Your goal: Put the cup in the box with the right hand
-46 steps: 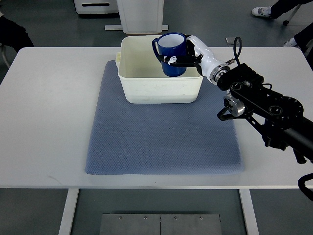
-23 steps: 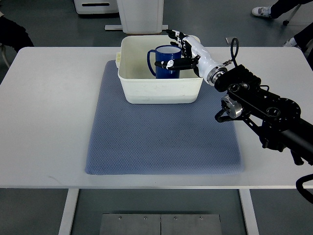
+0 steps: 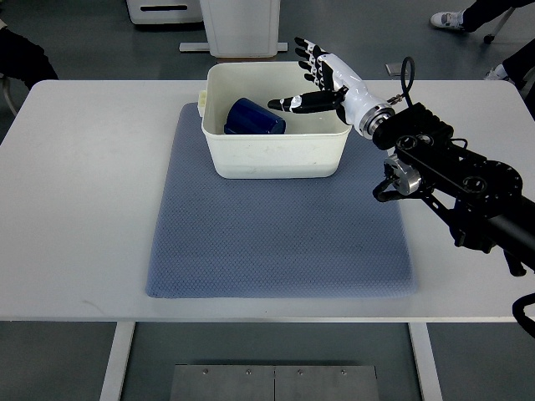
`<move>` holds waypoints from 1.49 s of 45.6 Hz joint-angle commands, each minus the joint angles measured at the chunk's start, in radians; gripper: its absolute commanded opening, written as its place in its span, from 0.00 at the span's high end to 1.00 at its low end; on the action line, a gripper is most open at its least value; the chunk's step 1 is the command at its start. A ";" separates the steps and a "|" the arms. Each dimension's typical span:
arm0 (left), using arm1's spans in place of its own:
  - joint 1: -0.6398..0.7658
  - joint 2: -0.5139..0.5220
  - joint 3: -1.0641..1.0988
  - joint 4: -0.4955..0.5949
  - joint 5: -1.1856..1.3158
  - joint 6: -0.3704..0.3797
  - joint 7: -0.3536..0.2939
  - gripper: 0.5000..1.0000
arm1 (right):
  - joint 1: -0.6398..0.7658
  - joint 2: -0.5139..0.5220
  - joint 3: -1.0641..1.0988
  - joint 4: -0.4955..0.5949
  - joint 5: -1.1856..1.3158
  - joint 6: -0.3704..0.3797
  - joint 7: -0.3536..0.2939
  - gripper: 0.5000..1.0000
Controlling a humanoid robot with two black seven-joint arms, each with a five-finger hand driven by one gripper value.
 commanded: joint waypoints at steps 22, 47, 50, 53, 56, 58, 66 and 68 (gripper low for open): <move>0.000 0.000 0.000 0.000 0.001 0.000 0.000 0.00 | -0.031 -0.217 0.094 0.048 0.123 0.015 -0.009 0.01; 0.000 0.000 0.000 0.000 0.001 0.000 0.000 0.00 | -0.265 -0.223 0.364 0.045 0.194 0.014 -0.043 0.00; 0.000 0.000 0.000 0.000 0.001 0.000 0.000 0.00 | -0.286 -0.215 0.375 0.045 0.194 0.009 -0.038 0.00; 0.000 0.000 0.000 0.000 0.000 0.000 0.000 0.00 | -0.294 -0.206 0.384 0.041 0.194 0.011 -0.038 0.00; 0.000 0.000 0.000 0.000 0.000 0.000 0.000 0.00 | -0.300 -0.192 0.388 0.041 0.194 0.011 -0.038 0.00; 0.000 0.000 0.000 0.000 0.001 0.000 0.000 0.00 | -0.312 -0.181 0.388 0.042 0.194 0.011 -0.038 0.00; 0.000 0.000 0.000 0.000 0.001 0.000 0.000 0.00 | -0.344 -0.151 0.388 0.042 0.195 0.011 -0.038 0.00; 0.000 0.000 0.000 0.000 0.000 0.000 0.000 0.00 | -0.351 -0.143 0.387 0.042 0.195 0.011 -0.037 0.00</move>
